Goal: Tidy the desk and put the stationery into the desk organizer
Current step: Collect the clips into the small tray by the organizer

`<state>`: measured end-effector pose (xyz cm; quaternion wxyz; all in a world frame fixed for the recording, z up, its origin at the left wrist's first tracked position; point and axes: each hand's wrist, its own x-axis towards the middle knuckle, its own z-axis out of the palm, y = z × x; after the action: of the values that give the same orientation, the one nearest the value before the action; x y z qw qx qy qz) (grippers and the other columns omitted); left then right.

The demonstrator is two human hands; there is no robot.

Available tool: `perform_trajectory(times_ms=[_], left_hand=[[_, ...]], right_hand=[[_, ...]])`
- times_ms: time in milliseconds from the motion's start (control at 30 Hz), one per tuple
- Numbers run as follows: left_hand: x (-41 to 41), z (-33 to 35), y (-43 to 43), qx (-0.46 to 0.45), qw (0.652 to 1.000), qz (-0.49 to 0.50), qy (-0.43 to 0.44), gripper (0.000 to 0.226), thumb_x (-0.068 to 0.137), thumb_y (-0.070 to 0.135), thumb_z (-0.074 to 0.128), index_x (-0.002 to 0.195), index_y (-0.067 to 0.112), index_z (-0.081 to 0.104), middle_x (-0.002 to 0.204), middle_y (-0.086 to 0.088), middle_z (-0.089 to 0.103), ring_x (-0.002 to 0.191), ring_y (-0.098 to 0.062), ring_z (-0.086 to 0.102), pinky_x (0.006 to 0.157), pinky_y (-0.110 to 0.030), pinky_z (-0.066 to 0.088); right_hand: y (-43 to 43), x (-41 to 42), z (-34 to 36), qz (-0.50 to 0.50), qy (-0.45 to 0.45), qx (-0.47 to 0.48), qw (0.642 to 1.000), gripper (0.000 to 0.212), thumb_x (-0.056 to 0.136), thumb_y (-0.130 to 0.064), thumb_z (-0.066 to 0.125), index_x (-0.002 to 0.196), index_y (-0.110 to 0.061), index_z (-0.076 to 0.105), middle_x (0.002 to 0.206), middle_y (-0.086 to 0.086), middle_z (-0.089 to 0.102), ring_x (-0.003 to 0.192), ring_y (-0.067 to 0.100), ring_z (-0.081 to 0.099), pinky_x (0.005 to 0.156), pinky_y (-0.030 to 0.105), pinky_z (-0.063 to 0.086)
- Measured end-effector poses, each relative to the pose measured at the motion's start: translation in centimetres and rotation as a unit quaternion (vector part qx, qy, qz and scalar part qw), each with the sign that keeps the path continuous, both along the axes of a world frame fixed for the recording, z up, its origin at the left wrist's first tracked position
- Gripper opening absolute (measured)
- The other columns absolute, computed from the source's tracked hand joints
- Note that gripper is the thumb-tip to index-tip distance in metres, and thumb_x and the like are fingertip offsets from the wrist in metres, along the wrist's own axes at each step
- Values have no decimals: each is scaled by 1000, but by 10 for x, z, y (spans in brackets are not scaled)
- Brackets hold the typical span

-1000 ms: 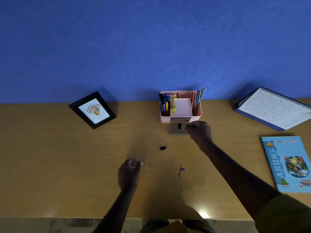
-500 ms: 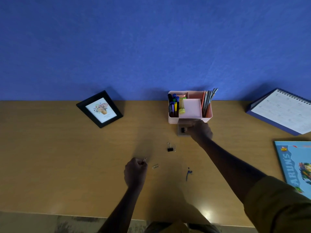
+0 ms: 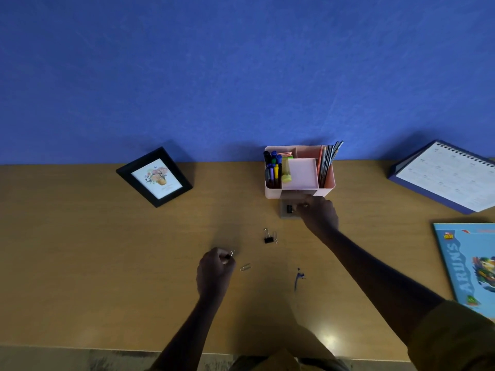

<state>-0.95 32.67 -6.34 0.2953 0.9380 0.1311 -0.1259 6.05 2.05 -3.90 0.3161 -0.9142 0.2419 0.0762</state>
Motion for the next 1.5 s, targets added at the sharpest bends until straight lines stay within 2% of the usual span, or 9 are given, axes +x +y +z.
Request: perform_trajectory(times_ms=[167, 233, 433, 533, 633, 767, 967, 1133, 1500], left_hand=[[2, 9, -22, -8, 997, -67, -38, 21, 90, 36, 79, 107, 24, 76, 97, 12, 77, 81, -4, 72, 65, -30, 60], [3, 12, -33, -8, 993, -104, -50, 21, 92, 36, 78, 109, 24, 76, 99, 12, 78, 84, -5, 74, 67, -30, 61], [4, 23, -63, -12, 974, -210, -85, 21, 95, 36, 75, 113, 26, 71, 103, 11, 77, 86, -8, 75, 68, -34, 62], [5, 24, -69, -14, 968, -236, -90, 24, 96, 35, 73, 118, 28, 69, 109, 10, 76, 90, -10, 75, 69, -36, 62], [8, 25, -74, -29, 961, -257, -103, 28, 97, 34, 74, 123, 28, 68, 115, 10, 75, 95, -9, 74, 72, -32, 62], [14, 29, -78, -35, 963, -247, -102, 34, 97, 36, 75, 130, 31, 66, 114, 11, 73, 93, -7, 72, 67, -24, 57], [30, 13, -76, 12, 967, -250, -43, 54, 97, 35, 75, 146, 26, 57, 129, 3, 67, 107, -15, 69, 82, -35, 60], [41, 7, -84, 42, 964, -261, -13, 65, 97, 37, 75, 156, 26, 48, 137, 1, 62, 118, -16, 64, 88, -34, 59], [56, -2, -90, 60, 961, -271, 4, 51, 97, 31, 75, 145, 23, 60, 131, -1, 64, 119, -19, 66, 87, -36, 58]], right_hand=[[31, -33, 17, 141, -7, 122, 983, 13, 101, -28, 70, 105, -19, 79, 100, -8, 78, 81, 2, 72, 73, 30, 63], [41, -44, 18, 171, 27, 173, 970, 16, 99, -27, 74, 111, -17, 79, 101, -9, 77, 77, 4, 74, 69, 26, 62], [47, -62, 18, 130, 56, 237, 961, 8, 99, -17, 75, 100, -11, 79, 88, 1, 80, 68, 14, 77, 64, 27, 63], [39, -65, 21, 99, 76, 248, 961, 7, 99, -16, 74, 98, -10, 78, 83, 3, 80, 68, 14, 77, 55, 16, 54], [29, -65, 22, 90, 88, 252, 960, 4, 98, -13, 75, 96, -11, 78, 82, 3, 80, 68, 14, 77, 54, 15, 53], [17, -55, 29, 58, 61, 219, 972, 4, 97, -18, 77, 95, -15, 79, 84, -2, 78, 69, 7, 74, 59, 18, 56], [-15, -23, 28, -14, -9, 122, 992, 10, 96, -23, 73, 89, -17, 75, 79, 2, 75, 73, 22, 74, 61, 36, 60], [-24, 1, 11, 35, 18, 1, 999, 13, 98, -25, 71, 103, -15, 76, 89, -2, 74, 74, 12, 71, 65, 40, 66], [-20, 13, -12, 44, 79, -93, 992, 13, 100, -27, 69, 94, -15, 70, 76, -4, 66, 66, 14, 68, 60, 35, 62]])
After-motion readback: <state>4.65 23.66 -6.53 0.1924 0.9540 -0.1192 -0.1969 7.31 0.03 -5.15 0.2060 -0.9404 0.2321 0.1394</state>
